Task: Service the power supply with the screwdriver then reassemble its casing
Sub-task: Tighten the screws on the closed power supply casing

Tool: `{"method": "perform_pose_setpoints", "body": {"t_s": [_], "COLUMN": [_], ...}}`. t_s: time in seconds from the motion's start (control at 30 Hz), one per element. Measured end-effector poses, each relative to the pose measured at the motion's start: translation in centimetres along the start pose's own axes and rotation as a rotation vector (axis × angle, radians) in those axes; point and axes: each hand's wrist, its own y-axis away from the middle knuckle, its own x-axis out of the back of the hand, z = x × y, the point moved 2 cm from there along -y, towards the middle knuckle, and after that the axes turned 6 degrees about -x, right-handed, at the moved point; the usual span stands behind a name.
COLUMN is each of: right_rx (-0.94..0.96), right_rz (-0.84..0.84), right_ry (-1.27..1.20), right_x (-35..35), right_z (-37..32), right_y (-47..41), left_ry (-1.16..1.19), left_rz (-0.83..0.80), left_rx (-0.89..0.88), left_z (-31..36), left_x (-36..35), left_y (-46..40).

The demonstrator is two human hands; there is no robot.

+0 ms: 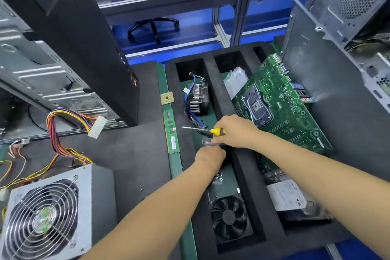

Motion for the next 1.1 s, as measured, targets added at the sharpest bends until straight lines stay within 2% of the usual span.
{"method": "perform_pose_setpoints", "body": {"t_s": [0.43,0.73,1.0,1.1], "right_rx": [-0.003,-0.034,-0.045,-0.03], "right_rz": [-0.023,-0.021,-0.055,-0.053], "right_ry": [-0.041,-0.099,-0.199,-0.21], "right_x": [-0.2,-0.5,-0.4,-0.2], "right_z": [0.0,0.3,0.3,0.3], "right_y": [-0.1,0.0,-0.1,0.0], "left_ry": [0.151,0.159,0.125,0.193], "left_rz": [-0.075,-0.059,0.017,0.091], "left_rx": [0.039,0.013,-0.085,-0.105], "left_z": [1.1,1.0,1.3,0.6], "left_x": [-1.4,-1.0,1.1,3.1], "left_y": [-0.6,-0.3,2.6,5.4]}}
